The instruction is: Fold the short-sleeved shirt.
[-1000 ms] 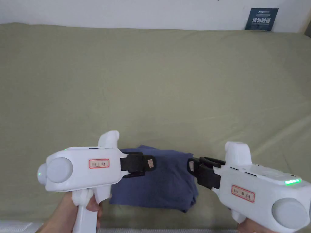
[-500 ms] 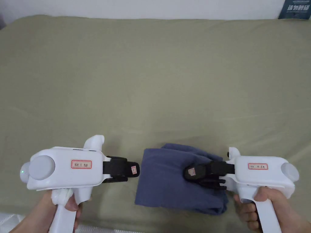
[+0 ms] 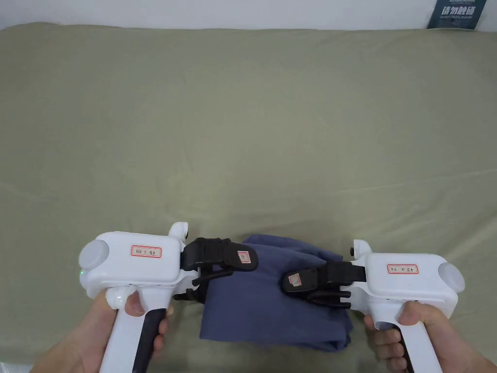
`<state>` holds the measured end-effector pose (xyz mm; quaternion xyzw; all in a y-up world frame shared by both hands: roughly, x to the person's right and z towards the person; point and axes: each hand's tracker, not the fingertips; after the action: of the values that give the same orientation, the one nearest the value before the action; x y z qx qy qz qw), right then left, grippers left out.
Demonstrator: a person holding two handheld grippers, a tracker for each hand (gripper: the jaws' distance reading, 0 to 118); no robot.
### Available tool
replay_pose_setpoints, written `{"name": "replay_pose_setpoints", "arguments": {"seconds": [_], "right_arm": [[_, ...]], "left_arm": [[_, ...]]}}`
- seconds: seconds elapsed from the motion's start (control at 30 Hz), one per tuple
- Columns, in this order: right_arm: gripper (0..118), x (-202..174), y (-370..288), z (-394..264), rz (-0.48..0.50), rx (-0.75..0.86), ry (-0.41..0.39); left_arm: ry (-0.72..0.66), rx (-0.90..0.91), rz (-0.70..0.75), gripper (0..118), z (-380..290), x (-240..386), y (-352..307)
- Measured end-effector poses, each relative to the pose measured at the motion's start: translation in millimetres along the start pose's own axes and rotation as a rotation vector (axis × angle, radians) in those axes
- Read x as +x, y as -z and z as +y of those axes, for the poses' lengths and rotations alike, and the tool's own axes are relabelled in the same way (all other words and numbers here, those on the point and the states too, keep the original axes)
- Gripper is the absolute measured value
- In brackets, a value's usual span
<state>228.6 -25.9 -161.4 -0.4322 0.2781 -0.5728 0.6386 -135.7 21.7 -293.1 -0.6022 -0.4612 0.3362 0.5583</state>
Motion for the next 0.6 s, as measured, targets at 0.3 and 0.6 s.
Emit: {"name": "replay_pose_setpoints", "arguments": {"seconds": [0.3,0.6], "right_arm": [[0,-53.0,-20.8,-15.2,-0.253,0.118,-0.234],[0,-173.4,-24.3,-144.9,-1.115,1.108,-1.087]], "left_arm": [[0.058,0.012,0.165,34,2.1,-4.2,1.1],[0.115,0.022,0.244,34,-13.0,24.9,2.6]]}}
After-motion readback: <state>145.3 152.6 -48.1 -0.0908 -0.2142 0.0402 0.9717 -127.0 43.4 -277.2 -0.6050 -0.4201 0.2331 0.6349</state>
